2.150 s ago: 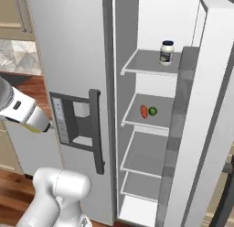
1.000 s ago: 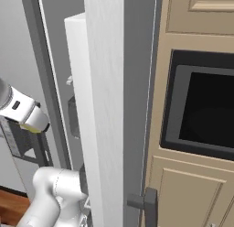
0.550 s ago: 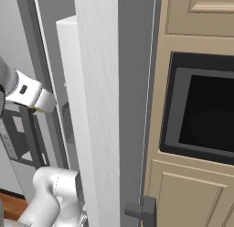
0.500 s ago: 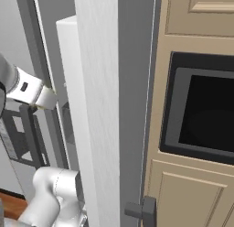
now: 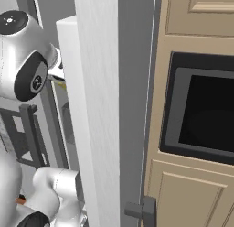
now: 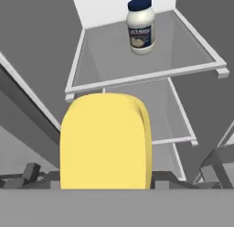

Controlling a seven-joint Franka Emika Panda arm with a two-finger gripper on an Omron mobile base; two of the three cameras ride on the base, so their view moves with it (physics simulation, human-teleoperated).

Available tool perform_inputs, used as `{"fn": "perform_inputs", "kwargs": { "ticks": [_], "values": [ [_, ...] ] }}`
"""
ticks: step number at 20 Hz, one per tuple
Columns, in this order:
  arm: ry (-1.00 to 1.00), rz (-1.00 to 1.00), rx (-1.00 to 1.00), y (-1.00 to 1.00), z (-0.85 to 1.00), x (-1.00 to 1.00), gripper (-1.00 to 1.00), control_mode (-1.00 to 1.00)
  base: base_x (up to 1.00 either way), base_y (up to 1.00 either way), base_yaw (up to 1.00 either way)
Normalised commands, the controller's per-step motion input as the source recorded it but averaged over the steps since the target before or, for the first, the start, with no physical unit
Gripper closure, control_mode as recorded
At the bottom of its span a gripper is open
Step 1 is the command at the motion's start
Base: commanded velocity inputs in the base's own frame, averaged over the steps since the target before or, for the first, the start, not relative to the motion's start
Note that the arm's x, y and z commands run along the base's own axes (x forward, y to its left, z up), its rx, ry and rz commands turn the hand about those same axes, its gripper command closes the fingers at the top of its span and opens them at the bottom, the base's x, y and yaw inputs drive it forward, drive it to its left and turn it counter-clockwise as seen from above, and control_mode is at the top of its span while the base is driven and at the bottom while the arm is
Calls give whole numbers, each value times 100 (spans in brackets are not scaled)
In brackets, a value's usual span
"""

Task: Place the mustard and mayonnaise from the counter to the top shelf of the fridge. If the existing items in the fridge are on the top shelf, move them to other shelves.

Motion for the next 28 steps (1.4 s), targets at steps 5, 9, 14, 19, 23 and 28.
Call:
{"fn": "perform_inputs", "kwargs": {
  "ticks": [5, 9, 14, 19, 23, 28],
  "values": [
    [8, 0, -5, -16, 0, 67, 100, -100, 0, 0, 0],
    [0, 0, -4, 0, -7, 70, 100, -100, 0, 0, 0],
    [0, 1, -1, 0, -1, 54, 100, -100, 0, 0, 0],
    [2, 4, 0, 0, -18, 39, 100, -100, 0, 0, 0],
    [3, 4, 0, 0, -21, 51, 100, -100, 0, 0, 0],
    [4, 2, 0, 0, -23, 64, 100, -100, 0, 0, 0]
  ]
}}
